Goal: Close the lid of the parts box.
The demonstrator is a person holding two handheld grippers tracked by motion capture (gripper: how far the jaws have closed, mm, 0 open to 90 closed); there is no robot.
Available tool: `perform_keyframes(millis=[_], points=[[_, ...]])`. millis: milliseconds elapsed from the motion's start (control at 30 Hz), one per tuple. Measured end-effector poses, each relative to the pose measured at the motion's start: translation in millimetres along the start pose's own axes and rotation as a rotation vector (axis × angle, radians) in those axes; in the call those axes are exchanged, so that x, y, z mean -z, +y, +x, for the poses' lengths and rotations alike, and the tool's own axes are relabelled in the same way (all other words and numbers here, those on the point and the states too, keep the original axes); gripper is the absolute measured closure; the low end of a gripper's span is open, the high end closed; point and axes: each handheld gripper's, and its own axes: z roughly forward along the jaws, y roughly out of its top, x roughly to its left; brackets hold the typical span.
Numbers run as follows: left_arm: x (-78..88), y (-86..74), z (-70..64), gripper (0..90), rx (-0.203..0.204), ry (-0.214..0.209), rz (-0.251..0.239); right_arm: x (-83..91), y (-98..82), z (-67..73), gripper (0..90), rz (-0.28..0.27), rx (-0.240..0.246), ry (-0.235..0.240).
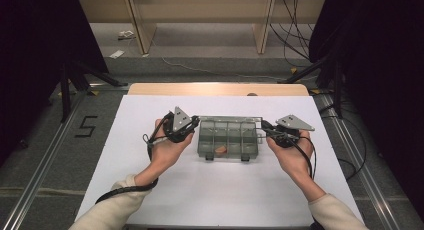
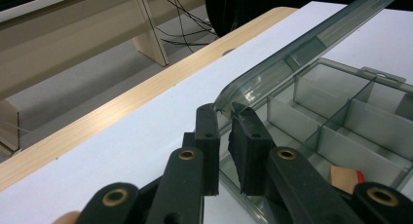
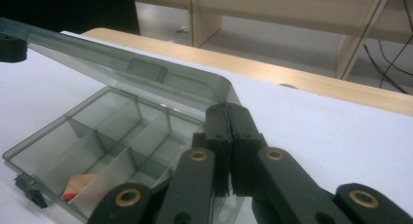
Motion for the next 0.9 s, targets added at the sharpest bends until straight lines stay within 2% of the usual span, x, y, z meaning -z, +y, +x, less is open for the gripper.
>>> perform_keyframes(millis=[300,600,833,900], points=[[2.9,-10.7,-3.4,81.0,0.012,-0.02,0.022,3.5,-7.2,-0.5,88.6,0.018,0.009,0.031],[5.6,-14.7,-7.0,78.8,0.001,-0.036,0.041,6.4,-14.0,-0.1,85.8,0.036,0.015,0.06],[7.4,-17.3,-9.0,75.0,0.003,-0.055,0.061,7.8,-17.9,0.5,75.4,0.056,0.029,0.097],[7.0,-18.0,-9.0,70.5,0.004,-0.06,0.076,7.7,-19.0,0.5,70.7,0.067,0.036,0.108]])
